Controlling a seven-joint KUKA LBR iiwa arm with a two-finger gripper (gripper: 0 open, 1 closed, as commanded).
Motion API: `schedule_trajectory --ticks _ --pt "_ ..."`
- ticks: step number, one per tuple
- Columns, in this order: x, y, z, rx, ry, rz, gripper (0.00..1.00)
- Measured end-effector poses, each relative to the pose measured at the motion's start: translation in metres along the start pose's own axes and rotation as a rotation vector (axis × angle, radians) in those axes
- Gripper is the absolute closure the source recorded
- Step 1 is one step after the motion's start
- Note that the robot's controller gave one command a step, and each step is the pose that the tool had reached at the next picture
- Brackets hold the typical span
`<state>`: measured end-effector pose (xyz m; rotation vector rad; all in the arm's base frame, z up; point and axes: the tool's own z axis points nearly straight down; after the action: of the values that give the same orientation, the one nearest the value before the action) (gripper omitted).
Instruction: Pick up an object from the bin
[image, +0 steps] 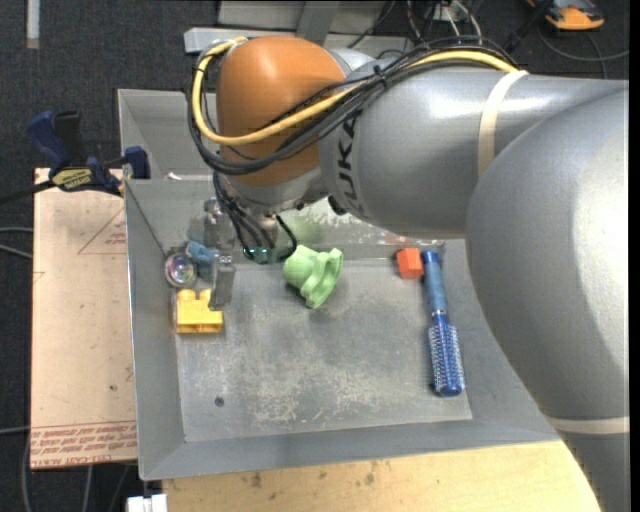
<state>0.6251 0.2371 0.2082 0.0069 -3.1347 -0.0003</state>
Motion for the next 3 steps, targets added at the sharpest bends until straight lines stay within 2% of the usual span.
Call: schedule_trajectory --ticks 1,2,3 --pt "-0.026 0.006 0.086 0.000 -0.002 0.024 0.00" --pt "0.003 -0.002 0.140 0.001 -0.004 -0.311 0.00" --pt "0.001 -0.002 0.138 -0.001 -0.008 -0.310 1.00"
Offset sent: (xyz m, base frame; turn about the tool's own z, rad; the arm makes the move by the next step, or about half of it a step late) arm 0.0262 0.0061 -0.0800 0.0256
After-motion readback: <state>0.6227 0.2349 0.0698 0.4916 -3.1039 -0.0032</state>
